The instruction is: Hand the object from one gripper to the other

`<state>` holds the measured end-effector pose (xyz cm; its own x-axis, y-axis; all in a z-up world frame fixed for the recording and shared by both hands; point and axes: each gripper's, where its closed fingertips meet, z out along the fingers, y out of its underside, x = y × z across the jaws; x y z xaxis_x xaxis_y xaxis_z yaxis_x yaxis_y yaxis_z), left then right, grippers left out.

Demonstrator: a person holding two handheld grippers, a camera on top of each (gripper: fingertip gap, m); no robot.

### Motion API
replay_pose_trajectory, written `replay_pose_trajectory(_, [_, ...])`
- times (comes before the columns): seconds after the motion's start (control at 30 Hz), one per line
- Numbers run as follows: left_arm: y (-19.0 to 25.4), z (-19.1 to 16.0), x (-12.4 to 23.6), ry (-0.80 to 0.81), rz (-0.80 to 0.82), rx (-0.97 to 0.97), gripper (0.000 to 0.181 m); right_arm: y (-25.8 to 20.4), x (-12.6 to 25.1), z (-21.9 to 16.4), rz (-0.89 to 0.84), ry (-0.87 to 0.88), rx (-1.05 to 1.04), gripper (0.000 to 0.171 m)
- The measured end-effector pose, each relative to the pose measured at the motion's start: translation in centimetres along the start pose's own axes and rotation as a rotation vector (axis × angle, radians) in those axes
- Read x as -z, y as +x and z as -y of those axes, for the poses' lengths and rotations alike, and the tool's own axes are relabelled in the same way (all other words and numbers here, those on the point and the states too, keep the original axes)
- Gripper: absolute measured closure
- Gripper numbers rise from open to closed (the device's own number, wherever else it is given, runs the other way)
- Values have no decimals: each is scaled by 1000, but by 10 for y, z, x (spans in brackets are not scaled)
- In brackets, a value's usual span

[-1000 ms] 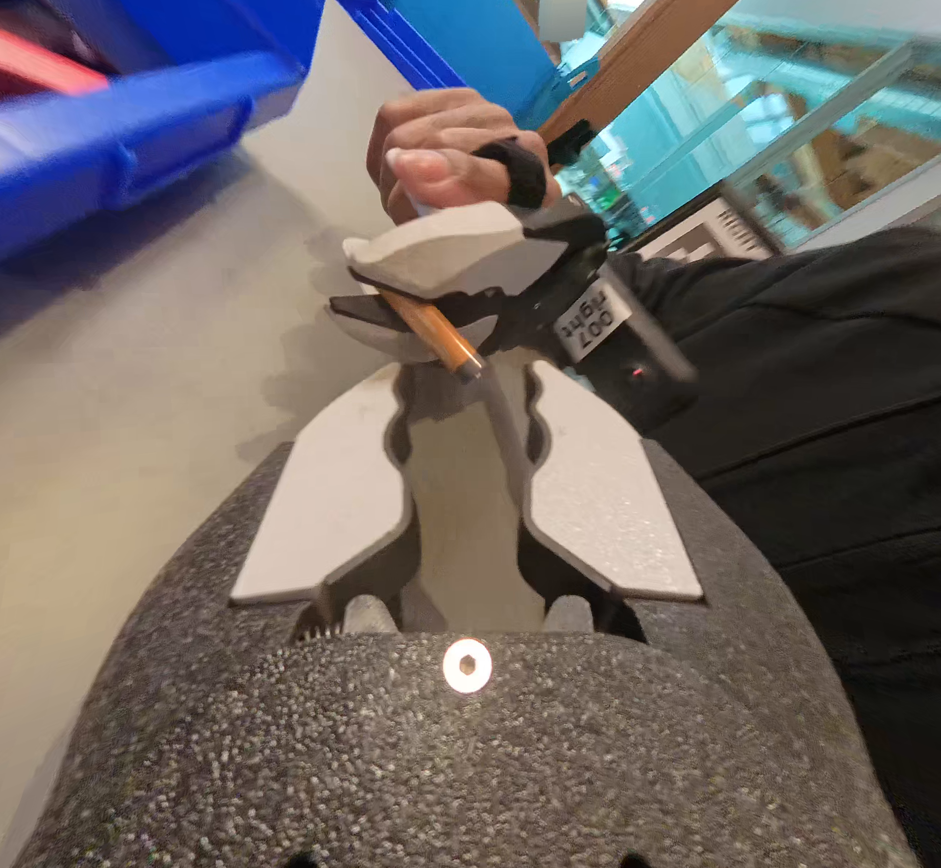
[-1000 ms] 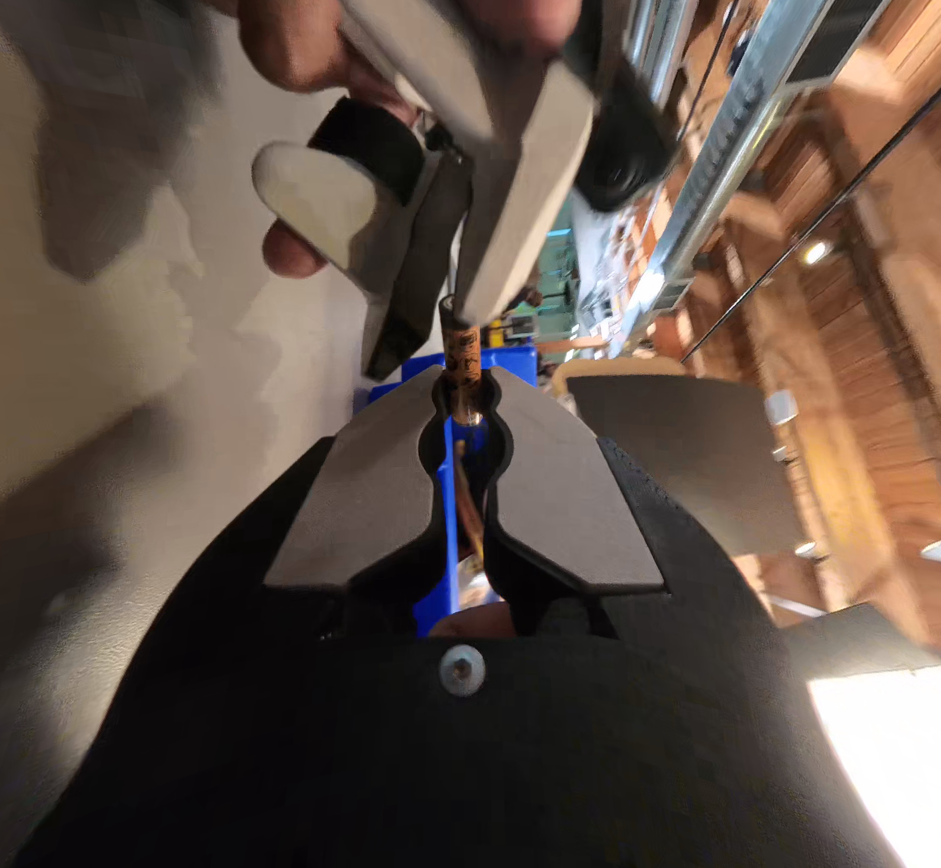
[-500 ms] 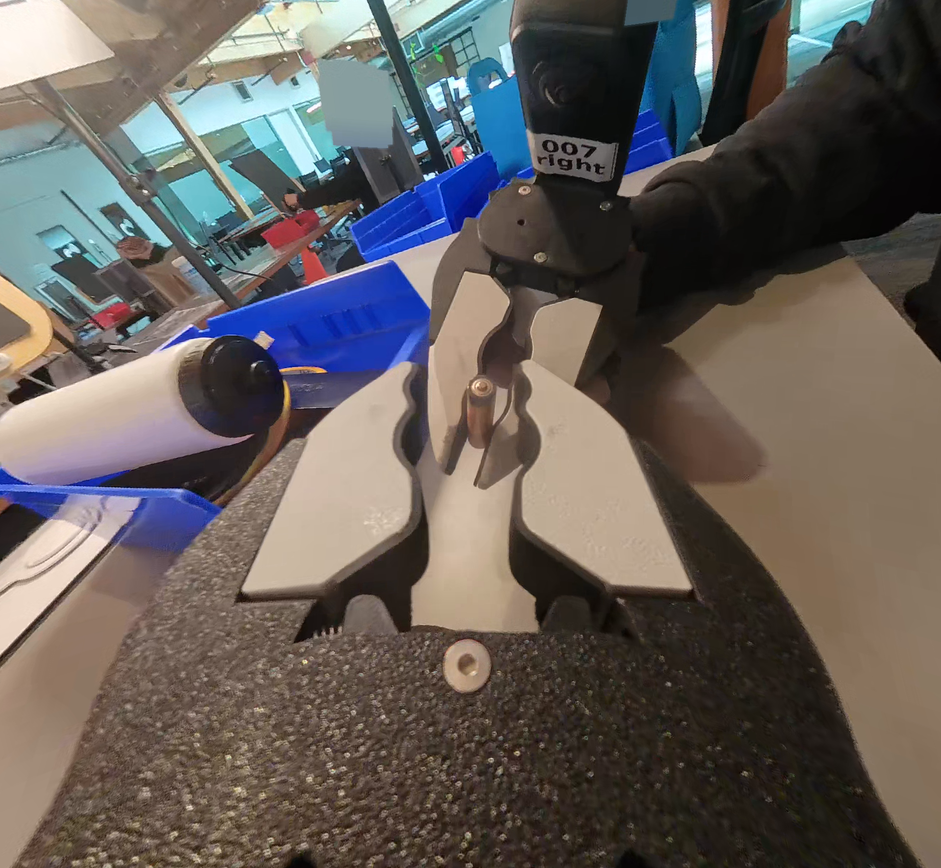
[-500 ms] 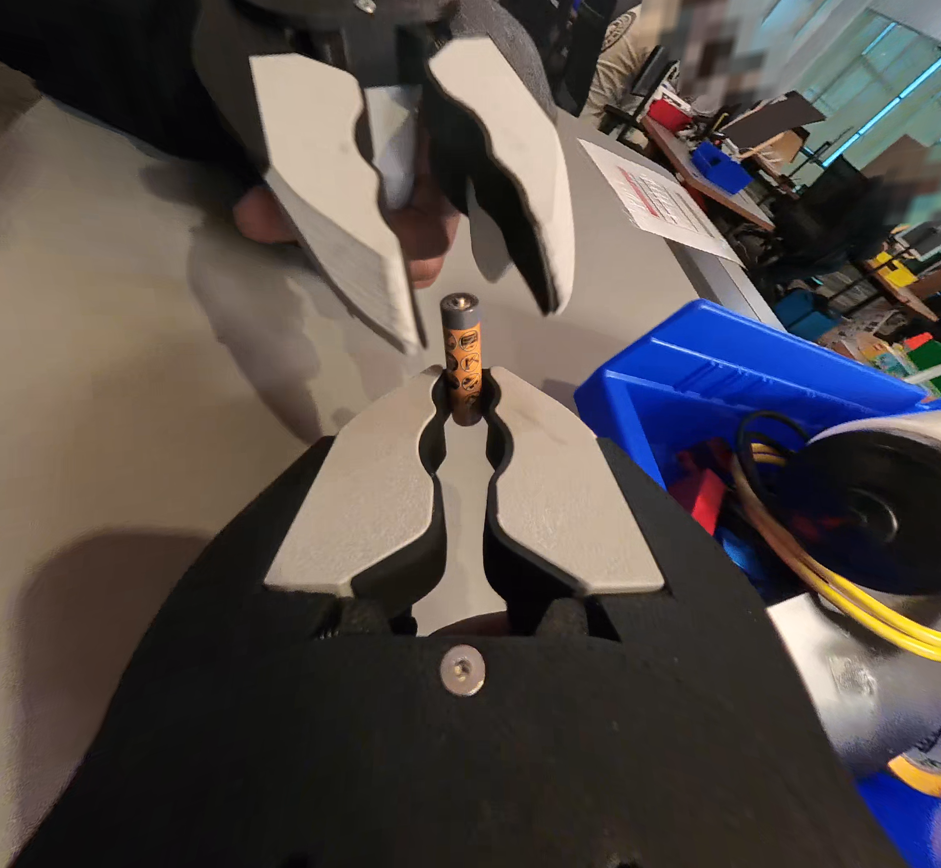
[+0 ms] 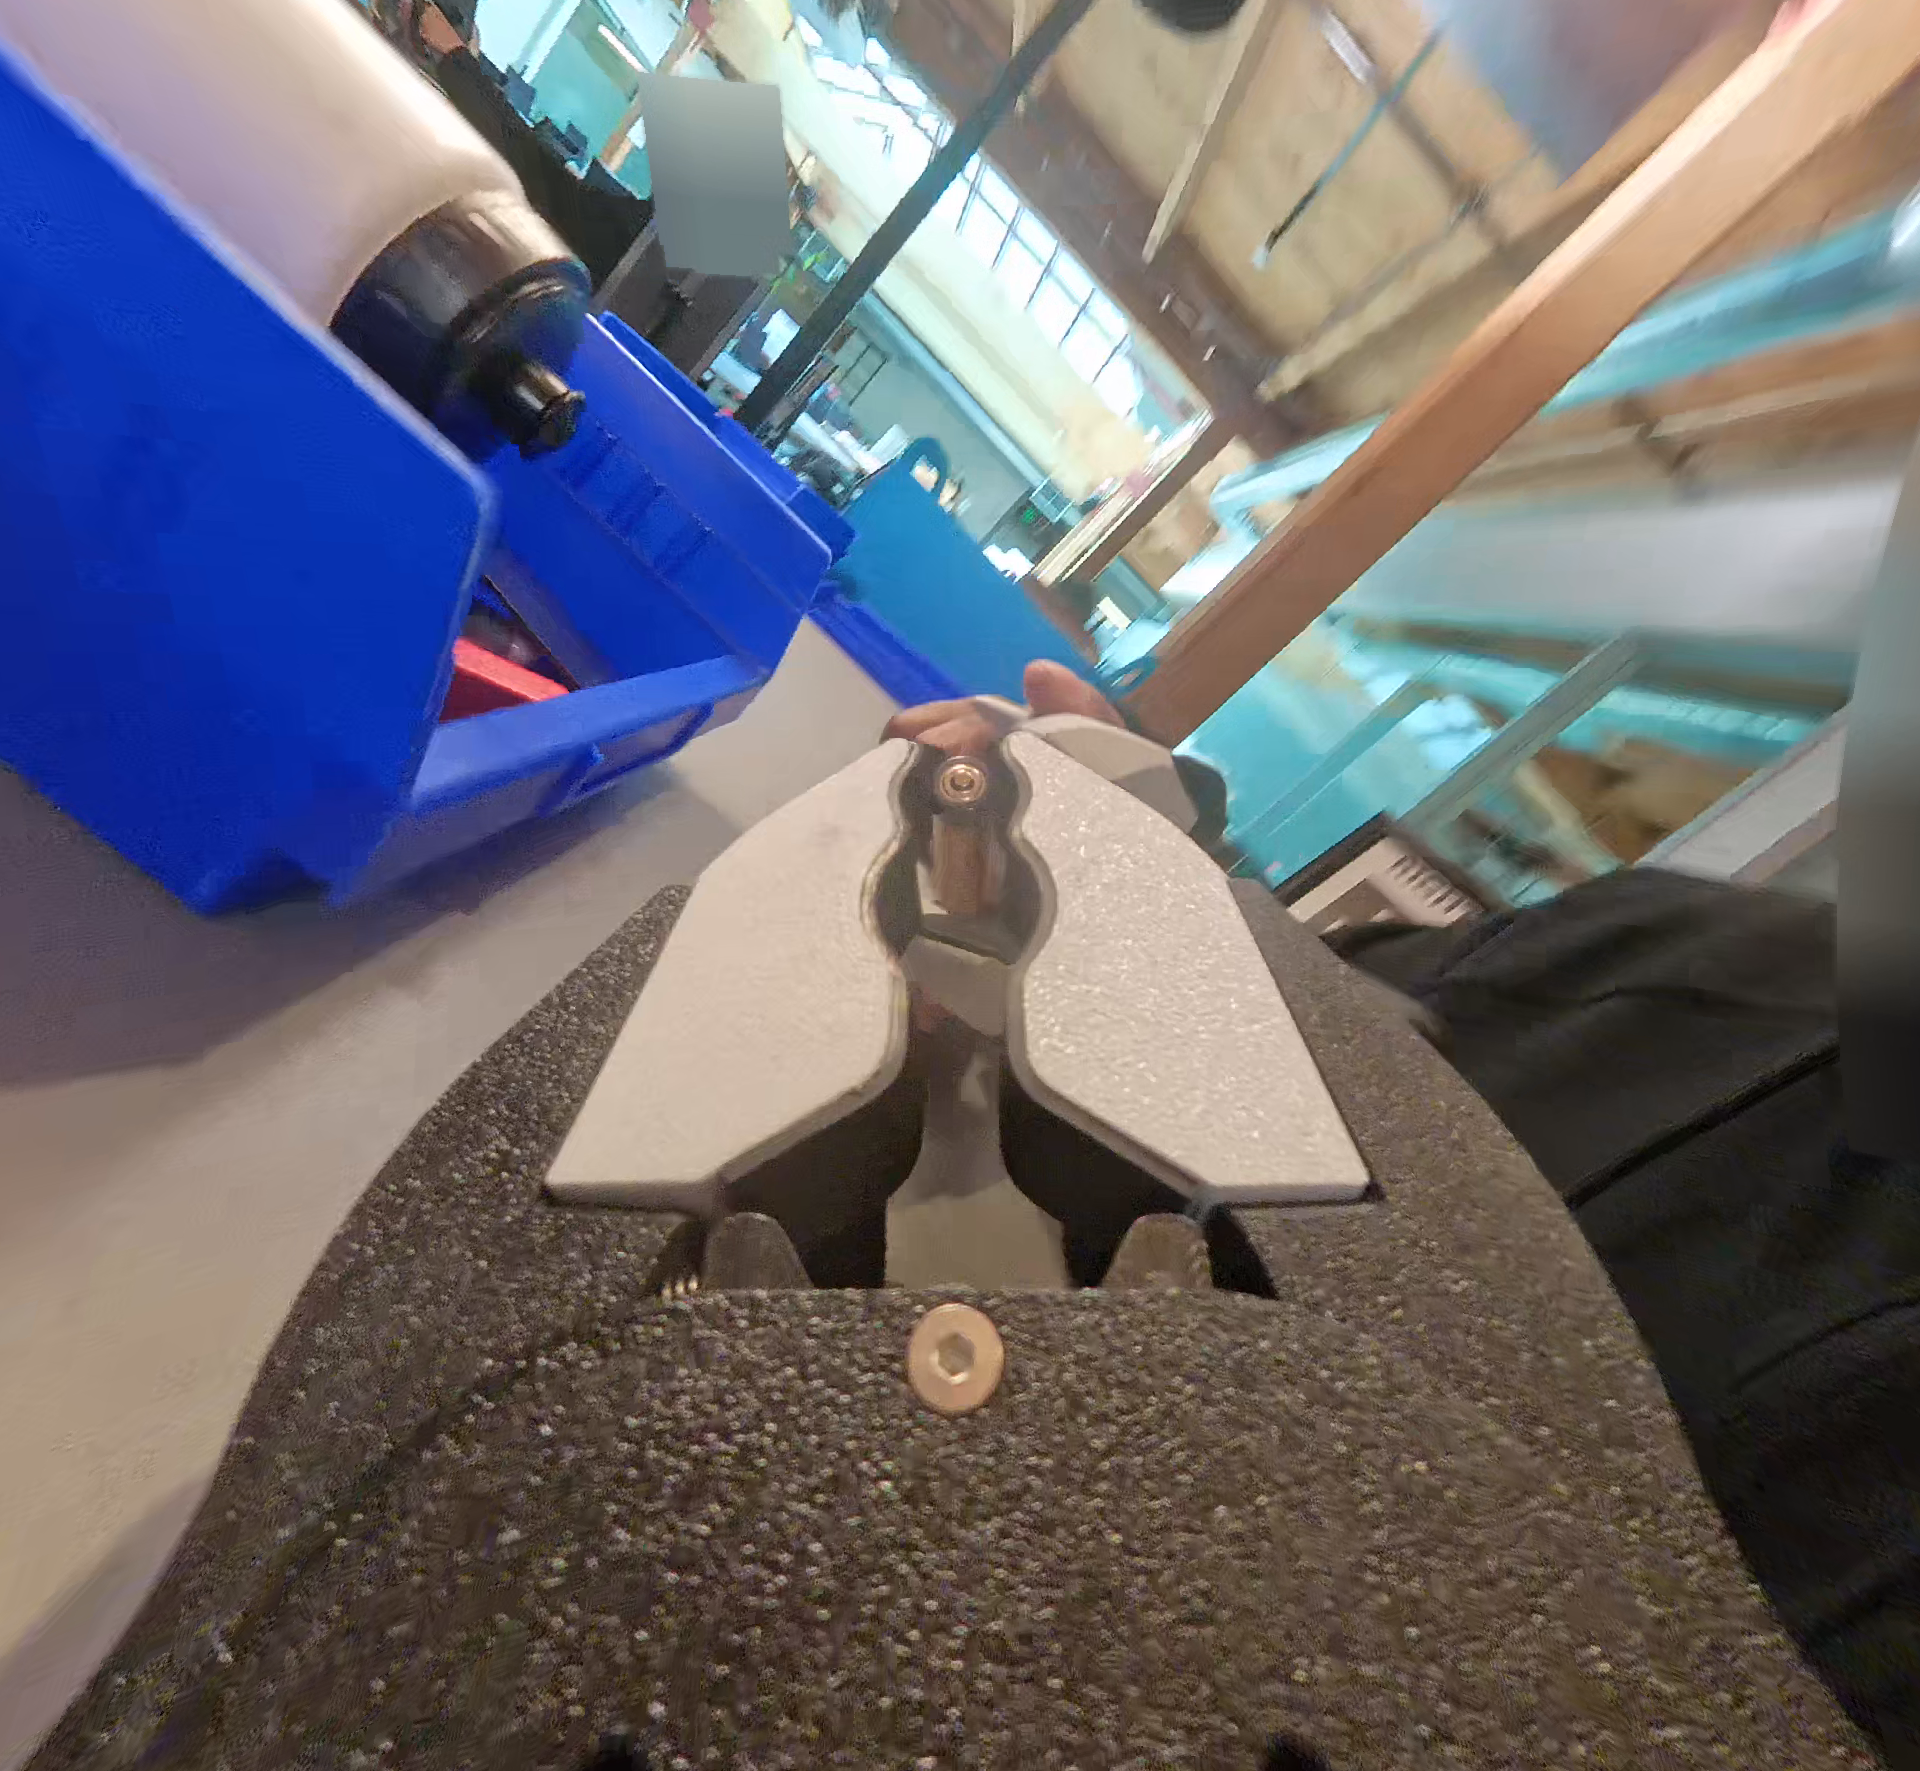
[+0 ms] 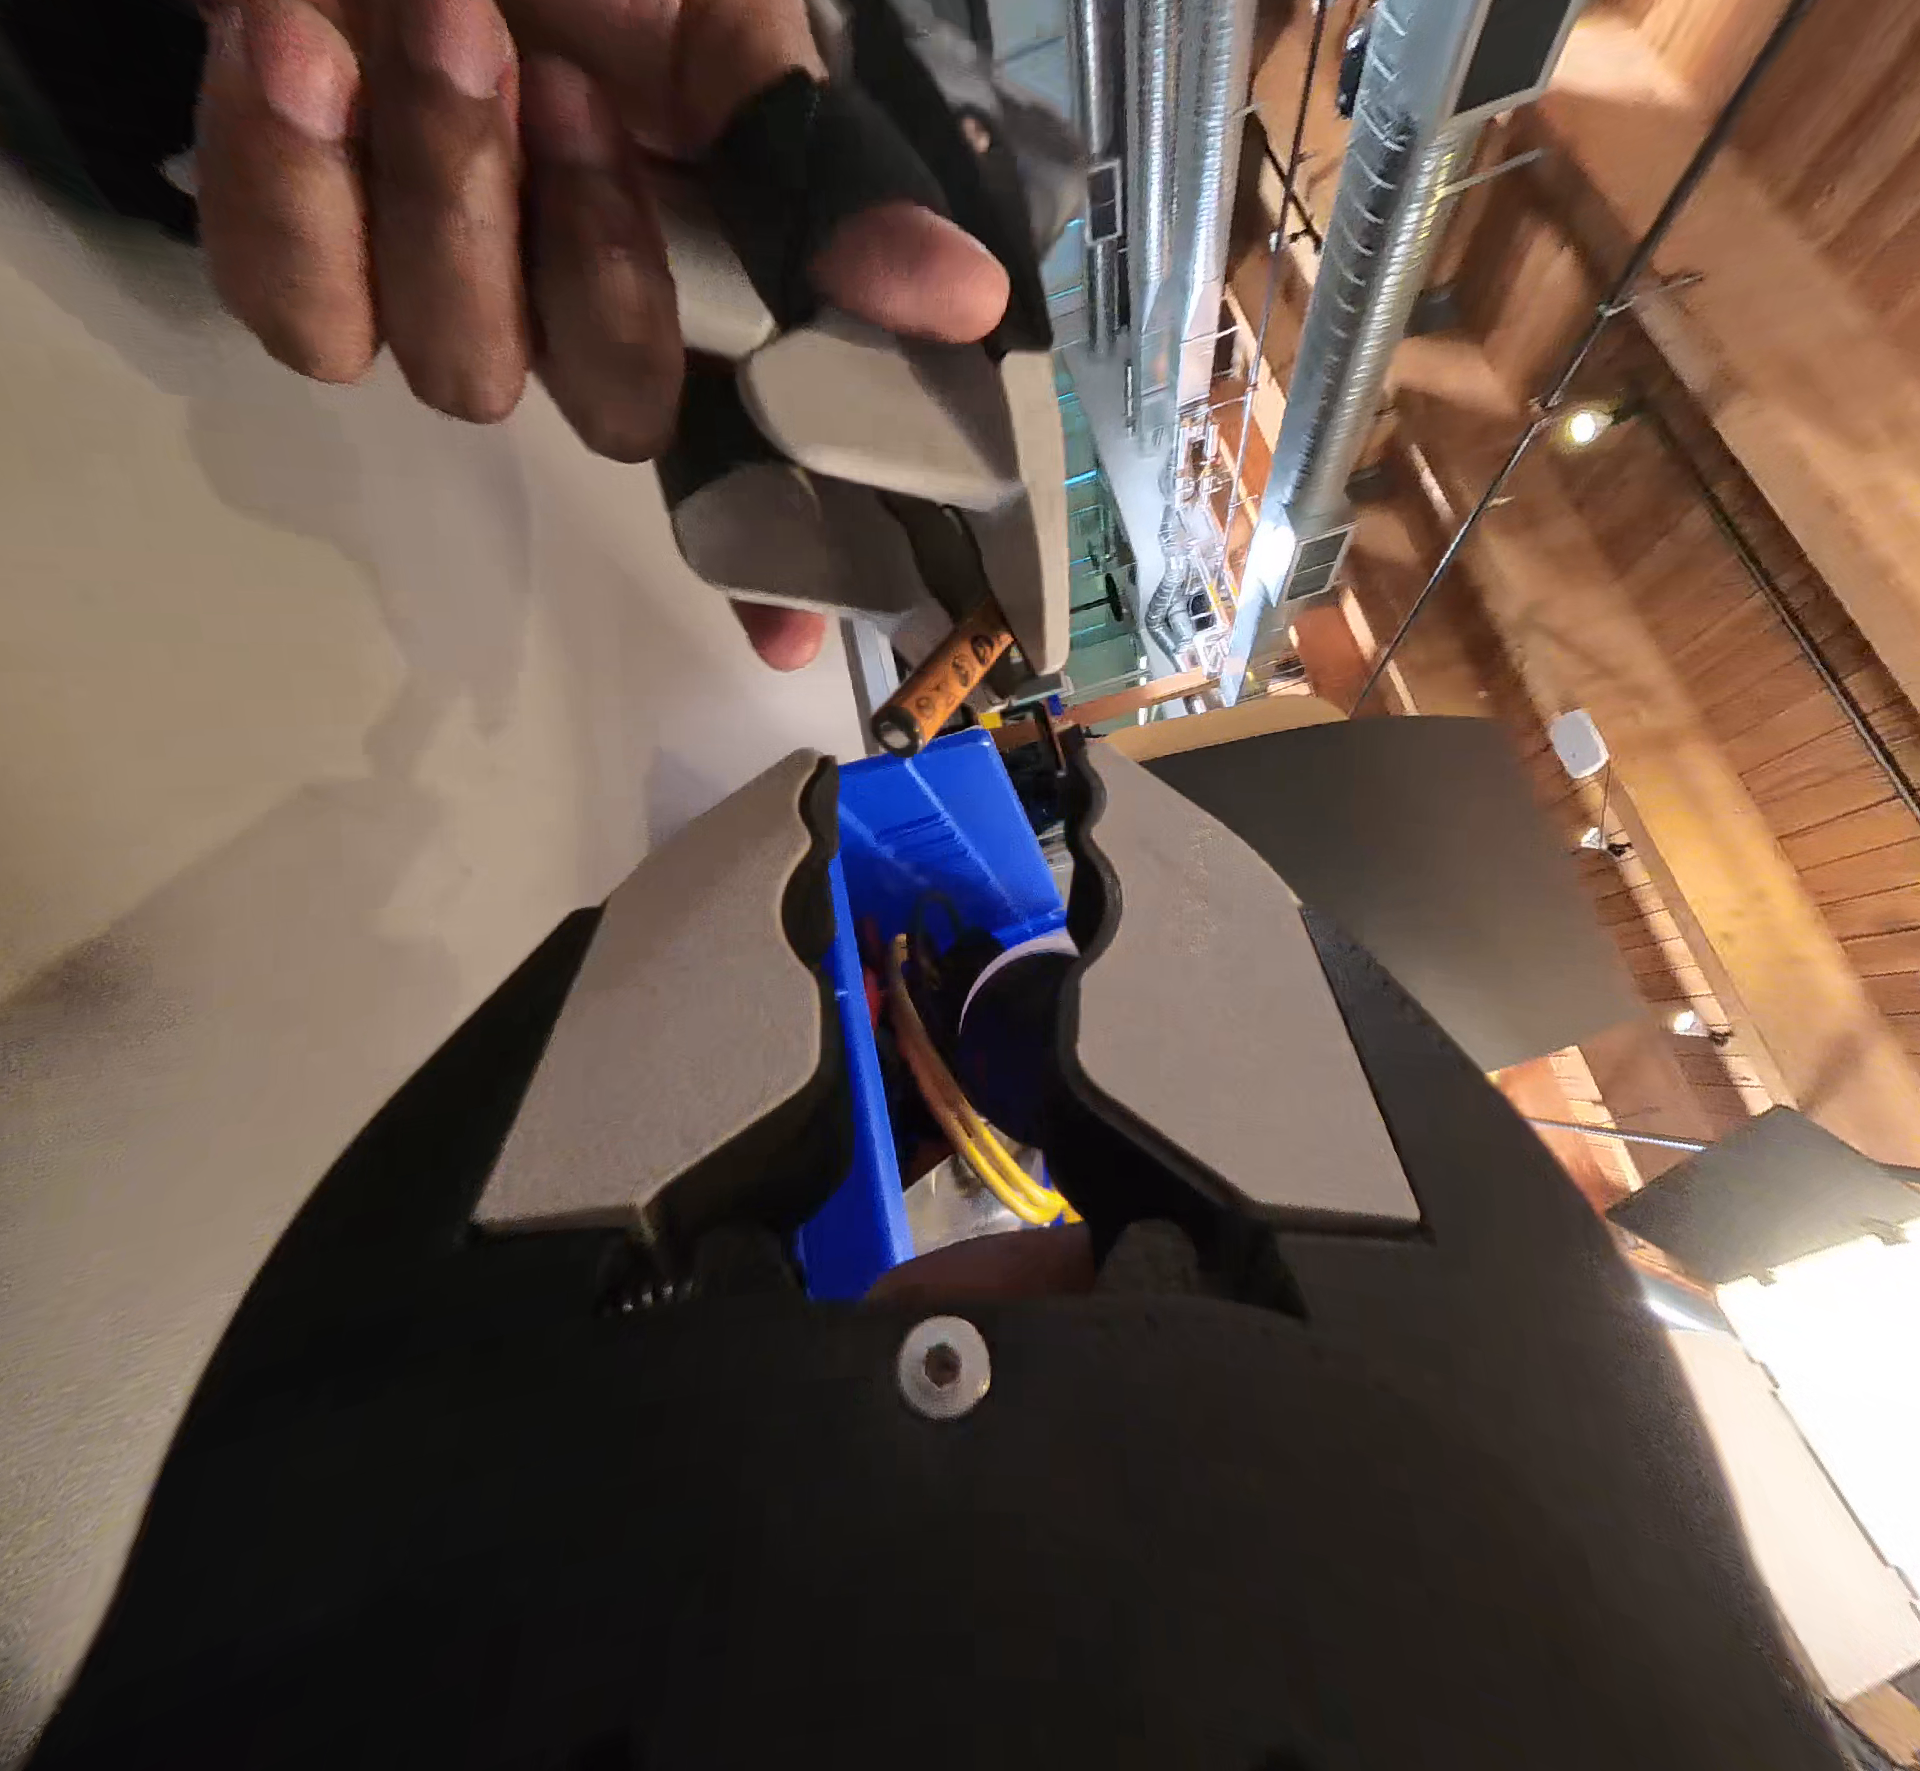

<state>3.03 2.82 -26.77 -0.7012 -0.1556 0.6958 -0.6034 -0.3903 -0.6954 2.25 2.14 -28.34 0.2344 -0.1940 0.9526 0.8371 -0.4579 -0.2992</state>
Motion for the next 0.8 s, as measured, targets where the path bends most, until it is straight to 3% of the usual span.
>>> replay_pose_trajectory(0.17, [4,0,-4,66,-77,124,170,-1,-1,5,-1,24,-43,130])
replay_pose_trajectory(0.33, [9,-9,-10,48,-114,188,169,-1,1,8,5,48,-53,156])
replay_pose_trajectory(0.43, [5,-9,-10,43,-107,229,168,3,2,6,8,46,-95,160])
replay_pose_trajectory(0.5, [2,-1,-6,67,-74,173,153,5,3,3,62,50,-244,161])
replay_pose_trajectory(0.57, [3,8,0,69,-32,17,143,4,2,-2,162,52,-466,160])
replay_pose_trajectory(0.63, [6,9,5,6,38,-255,141,2,2,-4,273,68,-686,160])
replay_pose_trajectory(0.8, [1,-2,15,-210,314,-1239,133,-2,4,-5,492,80,-1093,160])
